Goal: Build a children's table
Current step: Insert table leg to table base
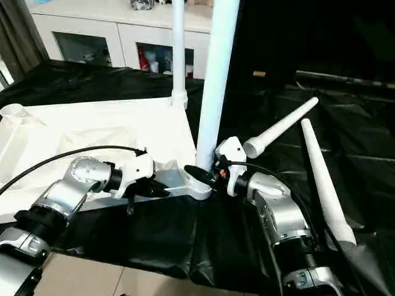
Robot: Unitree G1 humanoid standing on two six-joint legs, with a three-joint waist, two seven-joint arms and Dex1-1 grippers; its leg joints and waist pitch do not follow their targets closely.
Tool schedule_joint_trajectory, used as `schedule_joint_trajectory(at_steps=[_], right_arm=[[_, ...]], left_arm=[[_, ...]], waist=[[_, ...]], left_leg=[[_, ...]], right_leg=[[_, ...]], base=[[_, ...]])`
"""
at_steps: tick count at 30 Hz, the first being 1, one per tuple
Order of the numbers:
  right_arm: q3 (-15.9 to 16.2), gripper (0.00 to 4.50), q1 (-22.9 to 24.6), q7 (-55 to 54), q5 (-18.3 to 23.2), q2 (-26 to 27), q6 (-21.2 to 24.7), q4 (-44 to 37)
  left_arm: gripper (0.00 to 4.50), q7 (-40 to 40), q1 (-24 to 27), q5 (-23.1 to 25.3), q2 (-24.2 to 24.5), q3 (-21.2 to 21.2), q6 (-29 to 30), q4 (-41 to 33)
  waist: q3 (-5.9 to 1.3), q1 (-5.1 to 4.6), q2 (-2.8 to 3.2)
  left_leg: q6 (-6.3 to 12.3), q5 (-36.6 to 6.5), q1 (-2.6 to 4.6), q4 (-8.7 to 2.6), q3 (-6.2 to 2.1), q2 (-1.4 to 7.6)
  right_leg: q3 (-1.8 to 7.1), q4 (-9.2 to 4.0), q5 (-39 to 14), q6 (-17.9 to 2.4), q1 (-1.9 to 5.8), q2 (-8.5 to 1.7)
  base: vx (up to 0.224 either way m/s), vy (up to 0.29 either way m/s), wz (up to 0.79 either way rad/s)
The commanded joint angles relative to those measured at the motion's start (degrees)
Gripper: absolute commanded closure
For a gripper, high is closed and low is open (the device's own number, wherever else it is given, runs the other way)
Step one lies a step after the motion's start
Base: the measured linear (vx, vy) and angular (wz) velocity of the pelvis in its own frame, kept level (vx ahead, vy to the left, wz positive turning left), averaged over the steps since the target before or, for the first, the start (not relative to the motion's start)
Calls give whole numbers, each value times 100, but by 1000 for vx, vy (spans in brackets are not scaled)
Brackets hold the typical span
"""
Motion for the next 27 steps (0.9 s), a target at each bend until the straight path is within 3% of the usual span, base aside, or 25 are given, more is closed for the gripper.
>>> schedule_joint_trajectory(at_steps=[1, 8, 11, 12, 13, 14, 15, 17, 18, 20, 22, 24, 25, 26, 27], right_arm=[[536, 260, 417, 417, -234, -79, 251, 684], [639, 260, 547, 949, -138, -263, 185, 437], [631, 260, 569, 957, -154, -273, 184, 407], [604, 260, 550, 880, -195, -248, 132, 488], [570, 260, 526, 752, -254, -217, 68, 590], [514, 260, 451, 451, -379, -152, -40, 810], [478, 260, 403, 260, -451, -114, -102, 942], [348, 260, 242, -335, -595, 23, -221, 1299], [279, 260, 174, -616, -637, 87, -240, 1434], [140, 260, 37, -1058, -633, 235, -199, 1646], [-91, 260, -241, -1821, -597, 518, -107, 1976], [-247, 260, -487, -2376, -553, 728, -60, 2257], [-292, 260, -587, -2561, -532, 794, -60, 2386], [-409, 260, -895, -3113, -487, 981, -76, 2756], [-446, 260, -994, -3287, -481, 1038, -97, 2886]], left_arm=[[450, -552, 41, -341, -21, -63, -262, -541], [450, -1375, 273, -525, 270, -318, -154, -1082], [450, -1287, 241, -480, 275, -280, -178, -1022], [450, -1110, 179, -424, 231, -226, -227, -896], [450, -922, 122, -367, 180, -178, -248, -784], [450, -621, 33, -256, 111, -126, -230, -618], [450, -445, -20, -188, 69, -100, -228, -519], [450, -89, -148, -125, -48, -6, -49, -299], [450, 42, -196, -132, -107, 47, 47, -231], [450, 267, -302, -156, -212, 148, 236, -101], [450, 583, -470, -139, -349, 243, 490, 95], [450, 775, -574, -94, -426, 271, 684, 214], [450, 853, -614, -67, -456, 275, 739, 267], [450, 1113, -735, 21, -546, 288, 942, 421], [450, 1204, -777, 53, -580, 293, 1006, 478]], waist=[[-262, -11, 52], [-257, -39, 68], [-244, -49, 58], [-243, -49, 58], [-240, -58, 12], [-223, -53, 35], [-201, -67, 16], [-152, -98, -6], [-143, -119, -5], [-137, -171, 3], [-139, -248, 40], [-139, -338, 92], [-105, -411, 142], [-90, -466, 217], [-73, -466, 247]], left_leg=[[50, -1808, 68, -442, -86, 248], [105, -1840, 79, -450, -72, 259], [28, -2043, 100, -462, -79, 253], [16, -2068, 104, -463, -82, 253], [11, -2075, 98, -462, -79, 250], [-4, -2157, 114, -465, -83, 247], [-24, -2256, 123, -465, -82, 243], [-132, -2773, 236, -441, -130, 199], [-169, -2862, 249, -428, -164, 188], [-163, -2961, 220, -449, -204, 184], [-210, -3206, 246, -472, -249, 192], [-251, -3503, 209, -508, -312, 202], [-244, -3877, 199, -567, -357, 242], [-299, -4365, 139, -695, -419, 332], [-333, -4655, 95, -800, -443, 384]], right_leg=[[284, -457, -1738, -1046, 233, -473], [284, -446, -1587, -1130, 226, -445], [283, -476, -1887, -1068, 208, -443], [283, -479, -1933, -1057, 206, -446], [283, -489, -2002, -1032, 201, -445], [284, -502, -2166, -1013, 181, -455], [279, -521, -2338, -988, 160, -453], [231, -656, -3608, -633, 99, -492], [209, -709, -4012, -464, 78, -513], [141, -759, -4199, -301, 114, -508], [58, -785, -4074, -305, 103, -486], [-60, -789, -3923, -284, 179, -485], [-205, -822, -3720, -250, 245, -470], [-273, -683, -3194, -329, 365, -462], [-289, -547, -2906, -381, 433, -421]], base=[[0, 0, 0], [0, 0, 0], [0, 0, 0], [0, 0, 0], [0, 0, 0], [0, 0, 0], [0, 0, 0], [0, 0, 0], [0, 0, 0], [-63, 10, -7], [-64, 21, -10], [-71, 35, -16], [-68, 54, -21], [-61, 59, -18], [-61, 59, -18]])
